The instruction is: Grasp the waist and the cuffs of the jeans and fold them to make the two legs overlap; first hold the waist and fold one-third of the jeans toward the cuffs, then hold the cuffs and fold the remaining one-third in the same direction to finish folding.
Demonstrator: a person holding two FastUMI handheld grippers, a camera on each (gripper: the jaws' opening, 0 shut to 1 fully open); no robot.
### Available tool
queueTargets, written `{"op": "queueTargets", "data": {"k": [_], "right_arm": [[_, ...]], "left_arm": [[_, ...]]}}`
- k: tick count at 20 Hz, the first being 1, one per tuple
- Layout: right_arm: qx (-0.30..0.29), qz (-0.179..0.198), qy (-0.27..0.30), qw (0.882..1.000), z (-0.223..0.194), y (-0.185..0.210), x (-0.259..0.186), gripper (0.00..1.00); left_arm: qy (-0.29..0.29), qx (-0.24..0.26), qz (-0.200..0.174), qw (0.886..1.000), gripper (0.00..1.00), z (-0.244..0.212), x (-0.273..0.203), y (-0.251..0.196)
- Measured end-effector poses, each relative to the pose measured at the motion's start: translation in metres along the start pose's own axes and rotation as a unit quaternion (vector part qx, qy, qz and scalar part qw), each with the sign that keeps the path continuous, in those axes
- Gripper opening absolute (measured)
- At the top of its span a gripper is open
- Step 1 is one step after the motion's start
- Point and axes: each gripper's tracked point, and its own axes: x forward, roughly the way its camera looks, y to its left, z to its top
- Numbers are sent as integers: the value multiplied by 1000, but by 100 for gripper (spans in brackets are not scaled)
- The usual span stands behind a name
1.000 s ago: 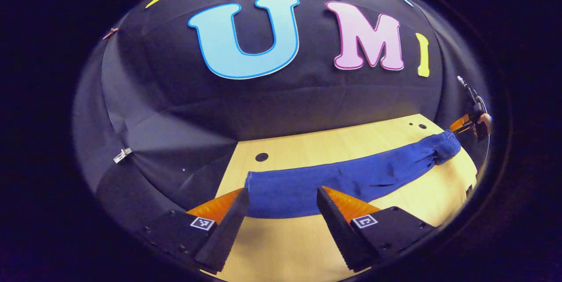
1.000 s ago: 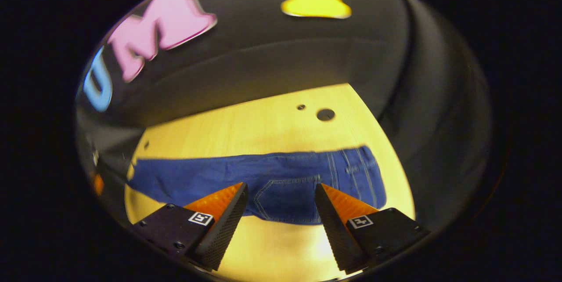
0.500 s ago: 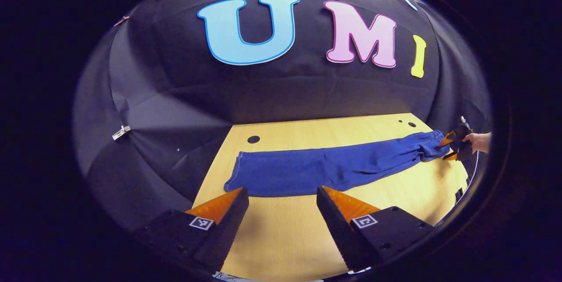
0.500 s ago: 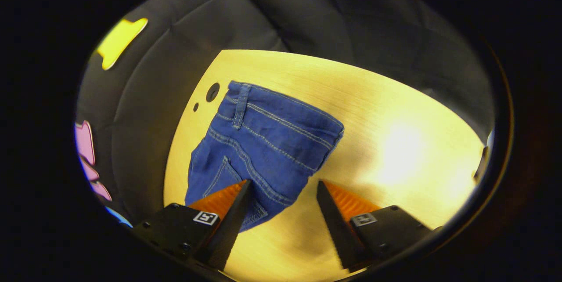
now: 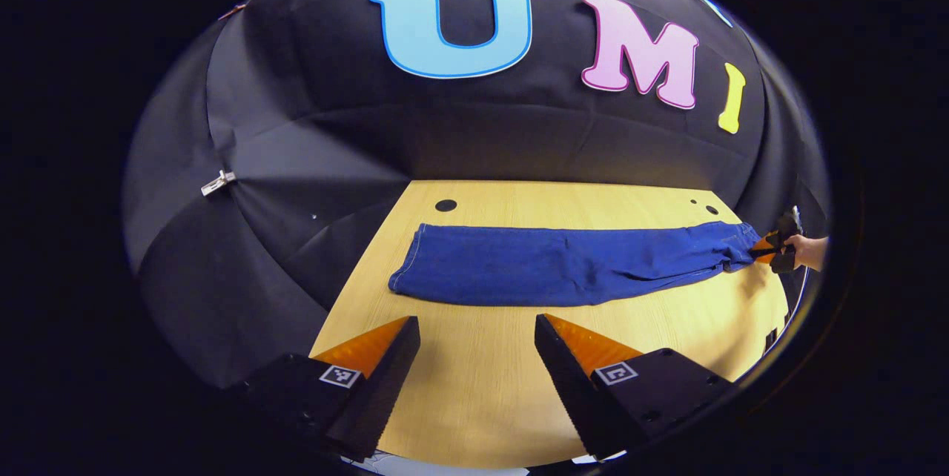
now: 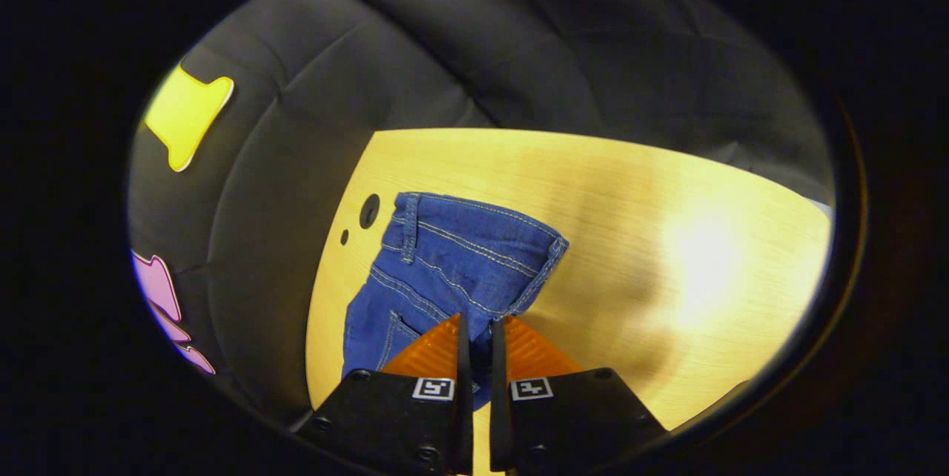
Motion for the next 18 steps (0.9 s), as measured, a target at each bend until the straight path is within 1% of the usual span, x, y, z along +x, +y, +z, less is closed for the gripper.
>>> {"op": "queueTargets", "data": {"k": [2,4,5,7,8,9,11,13,14,16,17,18], "right_arm": [[-33,26,-22,999,8,28,-21,13],[-73,64,-44,994,14,74,-47,13],[-103,82,-53,990,10,97,-60,12],[-164,123,-65,977,-6,151,-82,12],[-183,154,-68,968,-20,183,-97,12],[-207,171,-73,960,-36,211,-108,11],[-262,205,-58,941,-83,254,-123,11],[-318,230,-43,919,-146,285,-136,11],[-347,238,-32,907,-182,296,-138,11],[-400,249,3,882,-257,302,-139,11],[-428,255,24,867,-299,306,-129,11],[-462,257,43,848,-331,302,-121,11]], "left_arm": [[0,-7,1,1000,99,-3,-2,6],[1,-14,1,1000,99,-6,-3,12],[1,-18,1,1000,99,-9,-3,15],[2,-26,2,1000,99,-12,-5,21],[2,-30,0,1000,99,-15,-7,23],[1,-32,0,999,99,-16,-9,26],[1,-33,3,999,99,-21,-13,35],[1,-34,10,999,99,-25,-21,46],[-1,-38,12,999,99,-28,-26,51],[0,-51,17,999,98,-35,-34,61],[1,-58,20,998,99,-38,-38,64],[2,-64,23,998,99,-43,-41,69]]}}
